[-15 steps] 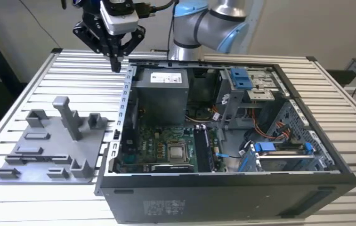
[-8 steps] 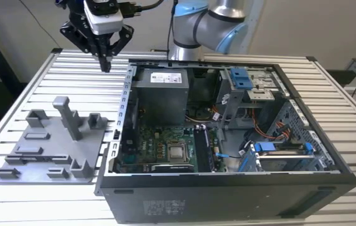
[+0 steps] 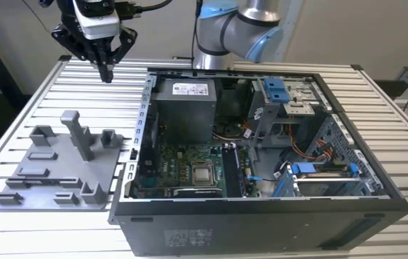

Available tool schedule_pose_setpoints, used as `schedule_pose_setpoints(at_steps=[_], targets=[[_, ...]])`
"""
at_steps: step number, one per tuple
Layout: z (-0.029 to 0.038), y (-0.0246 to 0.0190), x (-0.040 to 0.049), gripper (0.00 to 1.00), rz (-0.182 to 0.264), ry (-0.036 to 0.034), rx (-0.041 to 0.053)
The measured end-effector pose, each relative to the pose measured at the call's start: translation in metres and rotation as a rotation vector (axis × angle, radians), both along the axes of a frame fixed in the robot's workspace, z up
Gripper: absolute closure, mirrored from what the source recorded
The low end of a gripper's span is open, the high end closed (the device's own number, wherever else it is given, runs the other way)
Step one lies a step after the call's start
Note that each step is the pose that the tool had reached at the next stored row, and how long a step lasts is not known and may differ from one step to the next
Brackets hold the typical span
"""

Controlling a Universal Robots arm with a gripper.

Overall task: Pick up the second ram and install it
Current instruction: 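Reach for the second ram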

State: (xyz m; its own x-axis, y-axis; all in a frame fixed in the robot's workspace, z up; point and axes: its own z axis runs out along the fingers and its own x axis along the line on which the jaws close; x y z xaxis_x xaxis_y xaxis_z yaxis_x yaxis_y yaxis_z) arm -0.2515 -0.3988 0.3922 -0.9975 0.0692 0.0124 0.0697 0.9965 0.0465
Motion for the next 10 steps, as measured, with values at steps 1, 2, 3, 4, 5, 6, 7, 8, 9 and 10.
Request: schedule_pose_setpoints(at_steps=[1, 2, 3, 4, 5, 6, 7, 8, 9, 10], targets=[[-0.0001, 0.0000, -0.0031, 0.89, 0.000, 0.0000, 0.0000], [-0.0001, 0.0000, -0.0056, 0.89, 0.000, 0.0000, 0.0000], [-0.0002, 0.0000, -0.0083, 0.89, 0.000, -0.0001, 0.0001], [-0.0002, 0.0000, -0.0112, 0.89, 0.000, 0.0000, 0.0000], [-0.0002, 0.0000, -0.0144, 0.89, 0.000, -0.0001, 0.0000], [-0.0002, 0.0000, -0.0175, 0.89, 0.000, 0.0000, 0.0000], [-0.0003, 0.0000, -0.0208, 0.89, 0.000, 0.0000, 0.0000], [-0.0003, 0.0000, -0.0240, 0.89, 0.000, -0.0001, 0.0001], [-0.0003, 0.0000, -0.0273, 0.89, 0.000, 0.0000, 0.0000], [-0.0004, 0.0000, -0.0306, 0.89, 0.000, -0.0001, 0.0000]])
